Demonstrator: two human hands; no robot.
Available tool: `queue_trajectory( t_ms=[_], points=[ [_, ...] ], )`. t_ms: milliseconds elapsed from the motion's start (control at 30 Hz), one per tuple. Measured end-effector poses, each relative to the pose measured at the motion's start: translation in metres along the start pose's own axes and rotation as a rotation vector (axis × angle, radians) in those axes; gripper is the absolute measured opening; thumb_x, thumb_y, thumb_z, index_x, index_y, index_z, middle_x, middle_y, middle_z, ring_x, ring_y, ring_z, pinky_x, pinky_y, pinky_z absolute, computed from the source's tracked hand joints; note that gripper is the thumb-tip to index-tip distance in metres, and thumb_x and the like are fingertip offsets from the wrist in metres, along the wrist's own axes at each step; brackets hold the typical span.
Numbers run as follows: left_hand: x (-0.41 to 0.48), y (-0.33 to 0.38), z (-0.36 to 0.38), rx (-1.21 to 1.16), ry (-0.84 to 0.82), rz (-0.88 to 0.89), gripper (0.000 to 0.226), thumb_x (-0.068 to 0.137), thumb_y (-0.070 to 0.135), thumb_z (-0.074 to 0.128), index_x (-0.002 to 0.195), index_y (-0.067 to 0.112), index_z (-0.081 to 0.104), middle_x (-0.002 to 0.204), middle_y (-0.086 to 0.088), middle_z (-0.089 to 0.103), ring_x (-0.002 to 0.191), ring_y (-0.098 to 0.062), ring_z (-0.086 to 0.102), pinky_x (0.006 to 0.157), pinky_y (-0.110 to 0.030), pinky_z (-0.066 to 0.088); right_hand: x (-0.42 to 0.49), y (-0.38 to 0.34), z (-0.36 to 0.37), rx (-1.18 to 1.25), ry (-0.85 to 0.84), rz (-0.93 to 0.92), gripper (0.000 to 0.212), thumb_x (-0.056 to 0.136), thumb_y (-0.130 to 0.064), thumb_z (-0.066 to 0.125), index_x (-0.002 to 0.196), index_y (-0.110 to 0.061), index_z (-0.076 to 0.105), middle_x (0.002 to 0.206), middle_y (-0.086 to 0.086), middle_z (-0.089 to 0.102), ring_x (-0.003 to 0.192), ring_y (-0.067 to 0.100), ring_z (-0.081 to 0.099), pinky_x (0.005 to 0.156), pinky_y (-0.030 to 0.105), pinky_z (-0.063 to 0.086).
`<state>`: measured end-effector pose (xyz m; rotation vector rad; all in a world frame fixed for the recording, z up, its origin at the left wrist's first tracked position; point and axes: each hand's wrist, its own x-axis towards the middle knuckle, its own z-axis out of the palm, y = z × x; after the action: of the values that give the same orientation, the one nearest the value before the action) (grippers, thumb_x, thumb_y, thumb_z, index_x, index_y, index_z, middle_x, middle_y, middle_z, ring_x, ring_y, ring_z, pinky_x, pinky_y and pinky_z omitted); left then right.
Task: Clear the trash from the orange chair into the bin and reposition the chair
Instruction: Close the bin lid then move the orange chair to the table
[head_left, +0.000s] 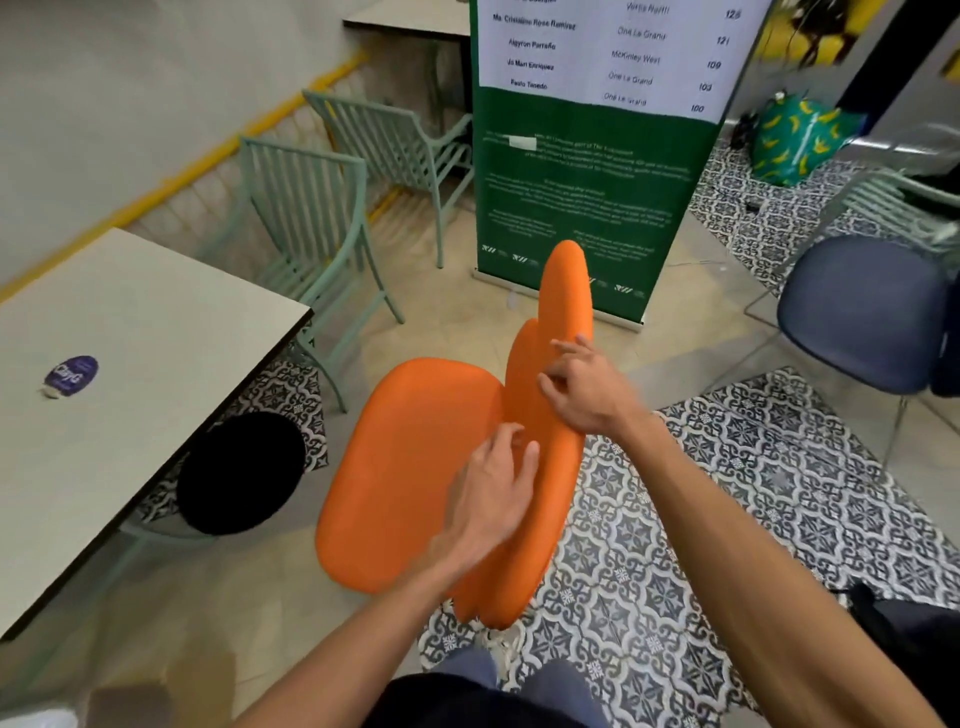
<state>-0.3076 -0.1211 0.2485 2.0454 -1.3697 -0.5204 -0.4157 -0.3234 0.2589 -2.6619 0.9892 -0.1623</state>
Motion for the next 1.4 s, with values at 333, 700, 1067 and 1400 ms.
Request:
queue_trajectory(
  t_ms=[333, 700, 1067, 1400],
  points=[
    [0.032, 0.04, 0.046, 0.047, -0.039, -0.175, 0.065, 0.101, 0.065, 0.022, 0.136, 0.02, 0.055, 0.129, -0.011, 0.068, 0.114, -0.032, 0.065, 0.1, -0.047, 0.052, 0.047, 0.06, -0.013, -0.05, 0.018, -0.39, 0.038, 0.105, -0.039, 0.043, 0.079, -0.022, 0.066, 0.087, 0.001, 0.069, 0.094, 0.024, 0.064, 0.115, 0.047, 0.041],
    [0.021, 0.05, 0.077, 0.23, 0.059, -0.49, 0.092, 0.09, 0.09, 0.005, 0.091, 0.019, 0.063, 0.068, -0.002, 0.068, 0.051, -0.02, 0.067, 0.051, -0.042, 0.06, 0.059, 0.075, -0.002, -0.055, 0.076, -0.591, 0.035, 0.103, -0.04, 0.04, 0.073, -0.025, 0.05, 0.076, 0.0, 0.065, 0.077, 0.026, 0.057, 0.093, 0.045, 0.042],
    [0.01, 0.08, 0.063, 0.276, 0.063, -0.557, 0.084, 0.101, 0.076, 0.014, 0.068, 0.014, 0.06, 0.052, 0.007, 0.047, 0.038, -0.013, 0.043, 0.041, -0.02, 0.039, 0.051, 0.072, 0.002, -0.018, 0.141, -0.52, 0.034, 0.098, -0.037, 0.04, 0.071, -0.023, 0.057, 0.078, 0.003, 0.069, 0.081, 0.027, 0.06, 0.095, 0.046, 0.043],
    [-0.021, 0.118, 0.077, 0.536, 0.269, -0.747, 0.086, 0.102, 0.074, 0.005, 0.067, 0.016, 0.058, 0.056, 0.004, 0.048, 0.047, -0.016, 0.045, 0.048, -0.023, 0.029, 0.049, 0.072, -0.001, -0.126, 0.14, -0.571, 0.041, 0.097, -0.036, 0.037, 0.073, -0.02, 0.066, 0.085, 0.006, 0.075, 0.085, 0.029, 0.065, 0.09, 0.044, 0.042]
  ],
)
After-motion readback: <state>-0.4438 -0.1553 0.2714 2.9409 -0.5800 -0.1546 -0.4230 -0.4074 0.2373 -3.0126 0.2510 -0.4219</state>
